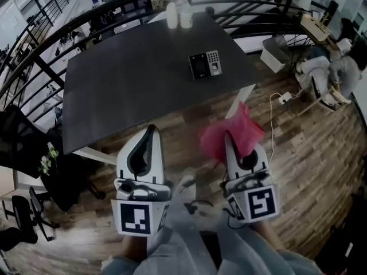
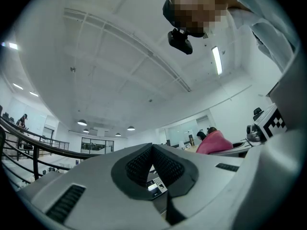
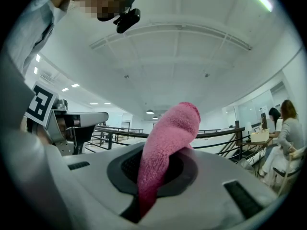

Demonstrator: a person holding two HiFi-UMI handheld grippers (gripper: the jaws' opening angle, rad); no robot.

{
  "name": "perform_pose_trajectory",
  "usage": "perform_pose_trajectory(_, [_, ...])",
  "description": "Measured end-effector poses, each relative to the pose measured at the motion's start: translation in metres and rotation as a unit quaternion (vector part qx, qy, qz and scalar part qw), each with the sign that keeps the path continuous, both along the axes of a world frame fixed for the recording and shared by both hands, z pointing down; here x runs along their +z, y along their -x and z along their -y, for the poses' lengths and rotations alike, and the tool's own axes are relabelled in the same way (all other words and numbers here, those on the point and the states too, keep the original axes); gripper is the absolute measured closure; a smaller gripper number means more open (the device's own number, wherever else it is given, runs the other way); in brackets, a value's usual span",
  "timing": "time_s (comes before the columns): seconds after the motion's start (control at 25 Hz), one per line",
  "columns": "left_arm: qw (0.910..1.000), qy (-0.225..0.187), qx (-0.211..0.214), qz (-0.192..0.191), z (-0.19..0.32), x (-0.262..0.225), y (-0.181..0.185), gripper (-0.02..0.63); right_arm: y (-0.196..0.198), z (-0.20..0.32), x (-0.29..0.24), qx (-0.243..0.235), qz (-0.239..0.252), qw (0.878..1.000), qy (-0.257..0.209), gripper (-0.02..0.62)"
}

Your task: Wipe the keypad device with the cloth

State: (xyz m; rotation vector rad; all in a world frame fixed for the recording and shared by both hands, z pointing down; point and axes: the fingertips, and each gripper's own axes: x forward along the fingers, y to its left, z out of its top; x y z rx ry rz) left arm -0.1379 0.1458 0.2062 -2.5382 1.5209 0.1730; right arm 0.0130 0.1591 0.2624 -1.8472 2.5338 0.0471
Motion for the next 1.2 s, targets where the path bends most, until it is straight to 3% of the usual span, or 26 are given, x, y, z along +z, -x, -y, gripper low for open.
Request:
perform_pose_trajectory(0.76, [0.9943, 0.009, 0.106, -0.008, 0.143, 0.002, -0.065, 0.598, -0.054, 0.116, 0.001, 0.097, -0.004, 0.995, 0.011, 0.568])
perform_pose_trajectory(1.2, [0.9912, 0.021, 0.130, -0.015, 0.205, 0.019, -0.078, 0.598, -0.074, 0.167, 0.013, 0.130, -0.015, 0.991, 0.018, 0.568])
